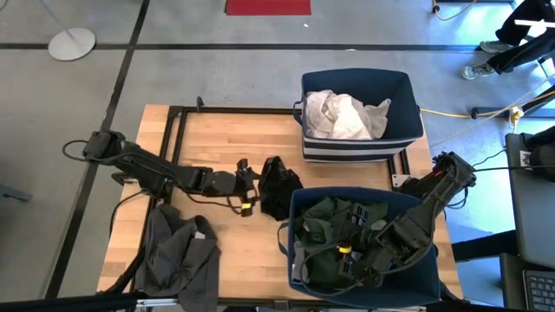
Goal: Sort clothes
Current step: Put the black boxers into the top blue bin
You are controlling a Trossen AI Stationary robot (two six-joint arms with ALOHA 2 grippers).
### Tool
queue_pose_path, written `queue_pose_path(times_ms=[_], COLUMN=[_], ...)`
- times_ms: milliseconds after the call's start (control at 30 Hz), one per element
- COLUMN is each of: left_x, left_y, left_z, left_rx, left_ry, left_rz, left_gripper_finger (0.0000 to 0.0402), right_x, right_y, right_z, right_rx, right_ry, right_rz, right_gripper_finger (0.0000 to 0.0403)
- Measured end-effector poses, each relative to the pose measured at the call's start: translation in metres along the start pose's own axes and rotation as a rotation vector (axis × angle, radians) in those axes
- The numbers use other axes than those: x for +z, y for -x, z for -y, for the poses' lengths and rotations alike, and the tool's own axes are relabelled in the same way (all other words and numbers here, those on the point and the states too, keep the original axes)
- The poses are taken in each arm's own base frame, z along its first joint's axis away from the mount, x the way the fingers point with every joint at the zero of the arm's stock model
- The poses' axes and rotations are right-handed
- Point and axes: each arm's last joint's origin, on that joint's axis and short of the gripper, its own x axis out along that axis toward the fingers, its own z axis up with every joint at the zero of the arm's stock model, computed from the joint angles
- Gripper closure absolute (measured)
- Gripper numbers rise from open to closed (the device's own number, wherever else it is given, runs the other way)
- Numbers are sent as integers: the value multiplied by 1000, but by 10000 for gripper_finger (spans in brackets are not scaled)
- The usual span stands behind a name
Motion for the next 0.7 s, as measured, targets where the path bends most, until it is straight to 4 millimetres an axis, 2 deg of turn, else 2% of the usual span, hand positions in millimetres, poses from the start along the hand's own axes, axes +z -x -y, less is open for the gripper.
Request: queue_pose_path(times_ms=[167, 367, 700], left_x=[-20, -38, -60], left_y=[-22, -41, -74], left_z=[-9, -7, -8], left_rx=[44, -150, -98], left_ry=[50, 87, 18], left_rz=[-95, -154, -156], left_gripper_finger=[130, 132, 133], right_x=[0, 0, 1], right_y=[0, 0, 0], right_z=[0, 0, 1], right_rx=[-6, -12, -22], right_ry=[2, 16, 27], right_rz=[6, 14, 29], right_gripper_finger=[111, 111, 111])
